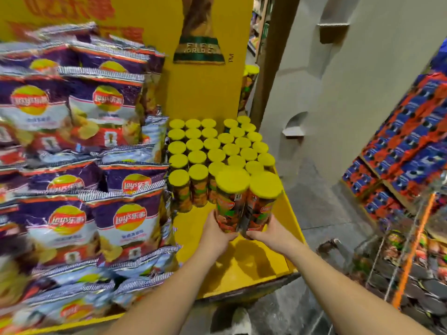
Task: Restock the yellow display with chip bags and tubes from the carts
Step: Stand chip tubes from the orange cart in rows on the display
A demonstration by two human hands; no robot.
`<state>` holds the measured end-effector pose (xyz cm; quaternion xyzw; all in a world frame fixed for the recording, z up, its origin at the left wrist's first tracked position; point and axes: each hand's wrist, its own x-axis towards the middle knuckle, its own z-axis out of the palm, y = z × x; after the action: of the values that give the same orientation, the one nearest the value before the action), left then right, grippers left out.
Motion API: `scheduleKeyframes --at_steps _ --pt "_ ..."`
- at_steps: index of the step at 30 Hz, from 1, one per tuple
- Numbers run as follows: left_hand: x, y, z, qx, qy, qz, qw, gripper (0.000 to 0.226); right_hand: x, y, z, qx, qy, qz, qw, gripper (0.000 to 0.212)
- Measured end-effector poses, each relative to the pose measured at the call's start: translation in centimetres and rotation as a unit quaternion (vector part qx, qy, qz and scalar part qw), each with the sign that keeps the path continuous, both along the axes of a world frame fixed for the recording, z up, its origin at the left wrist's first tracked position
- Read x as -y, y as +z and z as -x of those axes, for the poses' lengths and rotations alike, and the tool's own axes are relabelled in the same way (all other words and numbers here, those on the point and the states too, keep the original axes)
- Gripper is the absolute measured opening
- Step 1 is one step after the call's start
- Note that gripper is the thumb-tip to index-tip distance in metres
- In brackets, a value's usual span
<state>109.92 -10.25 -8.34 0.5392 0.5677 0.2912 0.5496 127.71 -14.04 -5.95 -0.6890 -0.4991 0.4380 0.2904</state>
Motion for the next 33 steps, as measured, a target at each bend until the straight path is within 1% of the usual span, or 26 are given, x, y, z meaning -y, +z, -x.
scheduleKeyframes --at_steps 2,4,6,9,11,13,14,16,17,18,19,21,22,24,25,26,28,29,30,32,33 --pt "-0.9 -1.5 0.5 0.019 0.021 0.006 1.000 0.083 -1.6 -2.0 0.4 0.011 0.039 0.007 0.999 0.065" --pt "-2.0 -3.3 0.8 0.034 0.045 0.018 0.998 0.078 -3.6 -4.1 0.5 0.004 0.064 0.028 0.998 0.065" --pt "-3.1 -4.7 0.8 0.048 0.064 0.046 0.996 0.078 -5.5 -6.3 0.4 -0.008 0.083 0.043 0.996 0.057" --pt "-4.6 -6.9 1.0 0.053 0.091 0.065 0.992 0.081 -7.8 -9.2 0.3 -0.014 0.118 0.061 0.991 0.051" --pt "-5.6 -8.9 1.1 0.042 0.088 0.077 0.992 0.071 -9.1 -11.0 0.1 -0.031 0.131 0.068 0.989 0.050" --pt "-6.6 -12.7 1.1 0.036 0.106 0.097 0.989 0.062 -10.2 -12.6 0.1 -0.038 0.137 0.082 0.986 0.047" --pt "-7.1 -16.0 1.1 0.030 0.112 0.114 0.987 0.063 -10.5 -13.3 0.2 -0.031 0.136 0.093 0.986 0.049" --pt "-7.5 -18.7 1.3 0.018 0.126 0.115 0.985 0.066 -11.4 -15.3 0.5 -0.044 0.137 0.111 0.983 0.068" --pt "-7.6 -18.3 1.5 0.024 0.141 0.121 0.982 0.062 -12.0 -16.2 0.9 -0.036 0.140 0.109 0.984 0.078" --pt "-7.6 -15.1 1.2 0.030 0.158 0.116 0.980 0.056 -12.4 -16.5 1.2 -0.022 0.139 0.103 0.985 0.086" --pt "-7.6 -14.4 1.2 0.038 0.176 0.114 0.977 0.051 -12.9 -16.7 1.5 -0.006 0.146 0.097 0.984 0.091" --pt "-7.9 -14.7 1.0 0.055 0.224 0.120 0.966 0.045 -13.6 -17.3 2.4 -0.003 0.143 0.092 0.985 0.089" --pt "-8.1 -14.8 0.8 0.052 0.240 0.128 0.961 0.044 -13.8 -17.7 2.7 -0.016 0.134 0.087 0.987 0.089" --pt "-8.3 -15.4 0.7 0.030 0.265 0.134 0.954 0.039 -13.7 -19.2 3.3 -0.020 0.091 0.082 0.992 0.094" --pt "-8.4 -15.4 0.7 0.020 0.281 0.136 0.950 0.037 -13.4 -19.8 3.5 -0.023 0.078 0.077 0.994 0.102" --pt "-8.5 -15.5 0.5 -0.007 0.301 0.141 0.943 0.038 -13.2 -19.8 3.5 -0.019 0.075 0.067 0.995 0.110" --pt "-8.3 -15.7 0.7 -0.085 0.314 0.172 0.930 0.048 -13.0 -19.8 3.7 -0.007 0.070 0.061 0.996 0.119" --pt "-8.2 -15.8 0.8 -0.102 0.309 0.175 0.929 0.050 -12.9 -19.6 3.9 -0.004 0.075 0.067 0.995 0.119" --pt "-8.1 -15.9 0.9 -0.098 0.303 0.169 0.933 0.051 -12.9 -19.6 4.2 -0.005 0.077 0.069 0.995 0.118" --pt "-7.9 -16.1 1.0 -0.061 0.305 0.166 0.936 0.054 -13.0 -19.6 4.8 -0.006 0.062 0.079 0.995 0.112" --pt "-7.9 -16.1 1.0 -0.057 0.315 0.180 0.930 0.055 -13.2 -19.5 5.2 0.003 0.059 0.085 0.995 0.105"
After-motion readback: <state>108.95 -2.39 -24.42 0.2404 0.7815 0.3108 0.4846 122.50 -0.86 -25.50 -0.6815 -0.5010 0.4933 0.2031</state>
